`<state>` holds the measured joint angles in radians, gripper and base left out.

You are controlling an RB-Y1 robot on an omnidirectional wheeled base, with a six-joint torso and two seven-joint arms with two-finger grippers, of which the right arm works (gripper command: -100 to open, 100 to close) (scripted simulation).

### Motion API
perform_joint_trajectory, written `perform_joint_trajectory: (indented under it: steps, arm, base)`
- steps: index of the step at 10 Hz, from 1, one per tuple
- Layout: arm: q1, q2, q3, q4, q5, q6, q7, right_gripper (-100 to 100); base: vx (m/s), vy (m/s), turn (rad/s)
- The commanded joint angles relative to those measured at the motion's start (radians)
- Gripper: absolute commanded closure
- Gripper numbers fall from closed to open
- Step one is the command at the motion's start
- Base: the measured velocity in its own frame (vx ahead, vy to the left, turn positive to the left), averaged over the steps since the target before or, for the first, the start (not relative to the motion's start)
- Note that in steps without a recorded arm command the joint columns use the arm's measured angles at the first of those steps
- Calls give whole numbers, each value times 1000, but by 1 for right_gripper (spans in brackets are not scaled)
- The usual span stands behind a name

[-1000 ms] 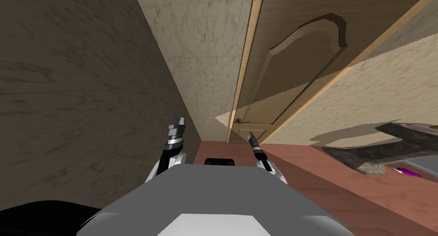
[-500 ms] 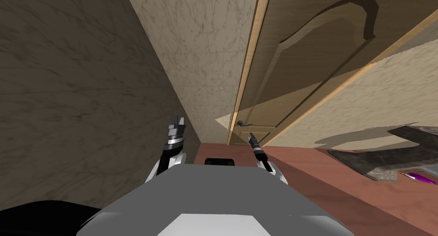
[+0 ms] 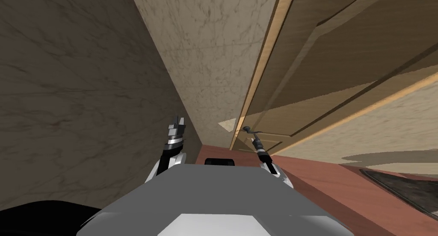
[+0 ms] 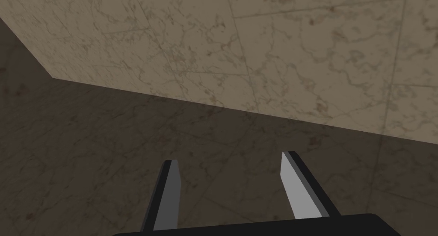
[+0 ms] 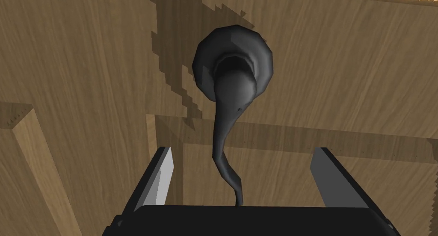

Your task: Pull the door open

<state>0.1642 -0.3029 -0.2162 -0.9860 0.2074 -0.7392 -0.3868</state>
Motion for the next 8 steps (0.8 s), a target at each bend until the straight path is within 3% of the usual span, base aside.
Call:
perform_joint_trajectory:
  steps: [1, 4, 5, 6, 8]
  arm:
    - [-4, -18, -19, 26, -16, -10, -5, -100]
    - [-12, -35, -43, 65, -35, -27, -5, -100]
    - [-4, -31, -37, 50, -30, -23, -6, -100]
    - [-4, -31, -37, 50, -30, -23, -6, 100]
    - [-4, -31, -37, 50, -30, -23, -6, 100]
  base:
    - [189, 8, 162]
    - [153, -1, 111]
    - [73, -17, 23]
    - [-11, 4, -18]
    - [-23, 1, -2]
